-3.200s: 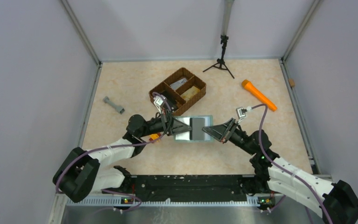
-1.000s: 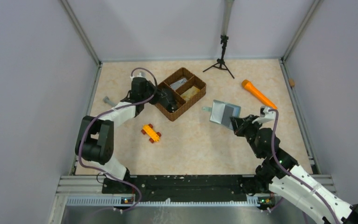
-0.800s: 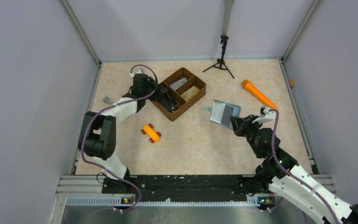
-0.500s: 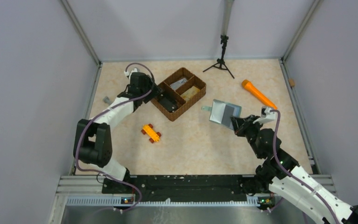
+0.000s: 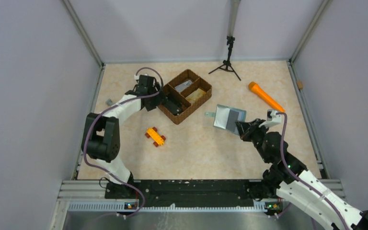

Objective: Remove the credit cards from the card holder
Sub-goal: Move the storage box to the center of the board.

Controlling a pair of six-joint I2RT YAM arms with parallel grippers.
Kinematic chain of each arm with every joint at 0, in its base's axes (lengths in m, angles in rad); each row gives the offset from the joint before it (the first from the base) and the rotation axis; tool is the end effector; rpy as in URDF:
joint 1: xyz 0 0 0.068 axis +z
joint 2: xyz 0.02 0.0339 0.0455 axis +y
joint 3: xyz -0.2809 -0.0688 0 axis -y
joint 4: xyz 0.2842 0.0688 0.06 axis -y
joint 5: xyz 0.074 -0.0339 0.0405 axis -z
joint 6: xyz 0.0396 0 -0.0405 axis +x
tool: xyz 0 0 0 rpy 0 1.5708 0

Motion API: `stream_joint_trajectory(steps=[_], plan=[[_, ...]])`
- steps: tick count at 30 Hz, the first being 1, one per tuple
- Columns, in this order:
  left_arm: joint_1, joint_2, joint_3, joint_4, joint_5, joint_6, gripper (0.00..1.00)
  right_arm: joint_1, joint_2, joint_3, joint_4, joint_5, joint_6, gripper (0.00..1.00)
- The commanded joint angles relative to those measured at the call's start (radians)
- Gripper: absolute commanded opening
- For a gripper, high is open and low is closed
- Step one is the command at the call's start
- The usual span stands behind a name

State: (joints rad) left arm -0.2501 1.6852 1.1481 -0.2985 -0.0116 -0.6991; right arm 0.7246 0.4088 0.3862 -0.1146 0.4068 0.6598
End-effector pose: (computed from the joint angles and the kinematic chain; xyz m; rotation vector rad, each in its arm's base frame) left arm 0.3907 -0.0993 0.2145 -0.5508 2.3875 -0.4186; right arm 0.1280 0.0924 0.2636 0.2528 1.7261 0.6823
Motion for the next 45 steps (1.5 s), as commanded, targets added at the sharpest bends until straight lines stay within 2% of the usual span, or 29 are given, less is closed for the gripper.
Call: stream_joint_trajectory(steps=[1,7,10,17,21,24,28,31,36,45], plan=[[0.003,0.054,0.1,-0.04,0.057,0.061,0.61,0.001,-0.004,0.03,-0.001,-0.007,0.02,0.0],[0.004,0.078,0.146,-0.128,0.073,0.16,0.15,0.001,-0.007,0.036,-0.023,0.006,0.032,0.0],[0.003,0.041,0.12,-0.109,0.054,0.2,0.0,0.002,-0.01,0.035,-0.026,0.016,0.027,0.0],[0.002,-0.1,0.014,0.029,0.021,0.261,0.0,0.002,-0.013,0.043,-0.031,0.012,0.002,0.0],[-0.001,-0.142,-0.033,0.103,0.058,0.254,0.0,0.001,-0.033,0.041,-0.046,0.002,-0.02,0.0],[-0.024,-0.166,-0.069,0.178,0.083,0.248,0.0,0.0,-0.067,0.043,-0.041,-0.068,-0.096,0.0],[-0.088,-0.206,-0.125,0.3,0.024,0.261,0.0,0.001,-0.15,0.034,-0.042,-0.179,-0.211,0.0],[-0.136,-0.247,-0.2,0.444,-0.042,0.278,0.0,0.001,-0.223,0.029,-0.093,-0.134,-0.22,0.0],[-0.198,-0.291,-0.291,0.612,-0.129,0.352,0.0,0.001,-0.352,0.035,-0.182,0.047,-0.176,0.0],[-0.233,-0.263,-0.288,0.669,-0.116,0.368,0.0,0.001,-0.396,0.055,-0.242,0.218,-0.109,0.0]])
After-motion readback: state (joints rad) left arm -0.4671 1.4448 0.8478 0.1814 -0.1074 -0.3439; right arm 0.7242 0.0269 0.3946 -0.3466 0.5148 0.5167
